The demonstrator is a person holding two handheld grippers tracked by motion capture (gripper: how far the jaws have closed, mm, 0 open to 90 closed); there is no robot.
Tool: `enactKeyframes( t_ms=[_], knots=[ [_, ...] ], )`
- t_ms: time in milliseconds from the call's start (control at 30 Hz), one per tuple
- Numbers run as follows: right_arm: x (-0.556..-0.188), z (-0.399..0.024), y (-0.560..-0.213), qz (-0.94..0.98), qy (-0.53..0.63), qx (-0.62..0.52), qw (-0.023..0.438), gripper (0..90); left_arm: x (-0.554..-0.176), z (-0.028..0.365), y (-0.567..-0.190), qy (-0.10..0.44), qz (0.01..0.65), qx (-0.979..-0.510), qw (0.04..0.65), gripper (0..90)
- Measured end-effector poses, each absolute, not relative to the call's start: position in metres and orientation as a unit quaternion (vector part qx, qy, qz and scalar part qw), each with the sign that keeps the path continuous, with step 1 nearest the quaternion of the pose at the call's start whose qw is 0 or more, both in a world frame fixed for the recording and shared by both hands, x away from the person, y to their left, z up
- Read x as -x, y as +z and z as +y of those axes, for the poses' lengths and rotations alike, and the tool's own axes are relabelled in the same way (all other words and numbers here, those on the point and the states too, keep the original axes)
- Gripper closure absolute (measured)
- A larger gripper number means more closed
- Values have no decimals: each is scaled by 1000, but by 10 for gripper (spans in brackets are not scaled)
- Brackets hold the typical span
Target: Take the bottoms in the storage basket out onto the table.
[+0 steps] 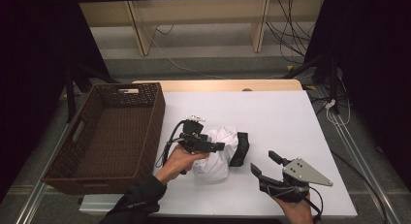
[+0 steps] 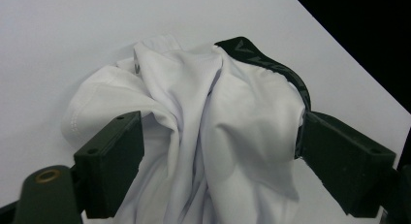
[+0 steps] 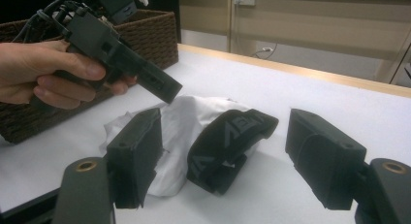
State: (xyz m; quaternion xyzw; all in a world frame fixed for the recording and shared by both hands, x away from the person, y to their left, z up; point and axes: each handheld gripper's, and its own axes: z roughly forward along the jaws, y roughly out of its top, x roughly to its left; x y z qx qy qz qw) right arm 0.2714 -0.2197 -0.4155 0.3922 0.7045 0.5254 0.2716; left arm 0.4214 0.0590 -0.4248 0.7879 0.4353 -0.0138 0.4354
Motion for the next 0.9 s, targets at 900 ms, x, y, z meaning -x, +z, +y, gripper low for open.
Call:
enactKeyframes(
  t_ms=[900],
  knots=[
    [-271, -220, -415, 704, 525, -394, 270, 293, -411, 74, -401, 25, 425, -750, 506, 151]
  ],
)
